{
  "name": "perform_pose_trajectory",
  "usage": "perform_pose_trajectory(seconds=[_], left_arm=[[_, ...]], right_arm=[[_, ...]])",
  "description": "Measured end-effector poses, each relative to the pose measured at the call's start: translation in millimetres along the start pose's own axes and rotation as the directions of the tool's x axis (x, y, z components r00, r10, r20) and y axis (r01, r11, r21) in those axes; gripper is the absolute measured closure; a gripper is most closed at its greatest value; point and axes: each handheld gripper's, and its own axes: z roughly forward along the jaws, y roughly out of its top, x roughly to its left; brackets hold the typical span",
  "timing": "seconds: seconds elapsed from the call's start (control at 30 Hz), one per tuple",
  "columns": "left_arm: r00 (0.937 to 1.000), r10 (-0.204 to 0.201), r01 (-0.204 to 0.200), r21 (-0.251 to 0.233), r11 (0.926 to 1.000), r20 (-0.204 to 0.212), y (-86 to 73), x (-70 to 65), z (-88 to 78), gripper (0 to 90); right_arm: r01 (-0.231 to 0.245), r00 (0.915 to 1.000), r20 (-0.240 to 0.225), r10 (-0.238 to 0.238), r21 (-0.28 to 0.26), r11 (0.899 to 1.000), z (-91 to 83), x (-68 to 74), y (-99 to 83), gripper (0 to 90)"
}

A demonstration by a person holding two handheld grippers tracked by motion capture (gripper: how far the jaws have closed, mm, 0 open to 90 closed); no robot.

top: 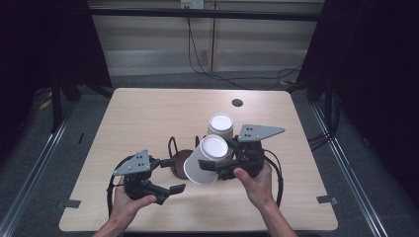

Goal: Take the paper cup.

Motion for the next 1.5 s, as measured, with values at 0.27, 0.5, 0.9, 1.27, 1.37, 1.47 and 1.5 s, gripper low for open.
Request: perform_pose_trajectory(seconds=[0.27,0.5,0.9,1.27,1.37,1.47,1.5], left_arm=[[0.9996,0.027,-0.028,-0.023,0.9994,-0.006,9.3,-0.3,12.1,15.9],[0.9998,0.015,-0.014,-0.013,0.9998,0.017,5.3,4.6,21.9,15.8],[0.9981,0.012,-0.011,-0.004,0.9999,0.061,-2.7,5.1,31.3,10.6],[0.9978,0.013,-0.014,0.016,0.9998,0.065,-7.7,1.7,42.8,10.5],[0.9981,0.003,-0.004,0.015,0.9999,0.061,-9.2,1.5,43.8,11.4],[0.9984,0.002,-0.004,0.021,0.9998,0.056,-9.1,1.4,42.7,13.5],[0.9984,0.002,-0.003,0.024,0.9997,0.056,-9.2,1.0,42.2,15.2]], right_arm=[[-0.01,1.0,0.002,0.01,0.025,1.0,8.0,-5.8,-8.7,23.3],[-0.029,0.9995,-0.013,0.029,0.042,0.999,15.2,-10.5,-16.8,23.4],[-0.037,0.9961,-0.079,0.041,0.052,0.998,36.4,-5.8,-21.7,23.6],[-0.05,0.9929,-0.105,0.055,0.05,0.997,41.8,-3.4,-23.7,23.7],[-0.049,0.993,-0.105,0.054,0.053,0.997,42.3,-2.8,-23.7,23.7],[-0.057,0.9924,-0.107,0.062,0.052,0.997,42.1,-3.9,-24.1,23.6],[-0.062,0.9914,-0.112,0.068,0.054,0.997,42.8,-4.7,-24.9,23.3]])
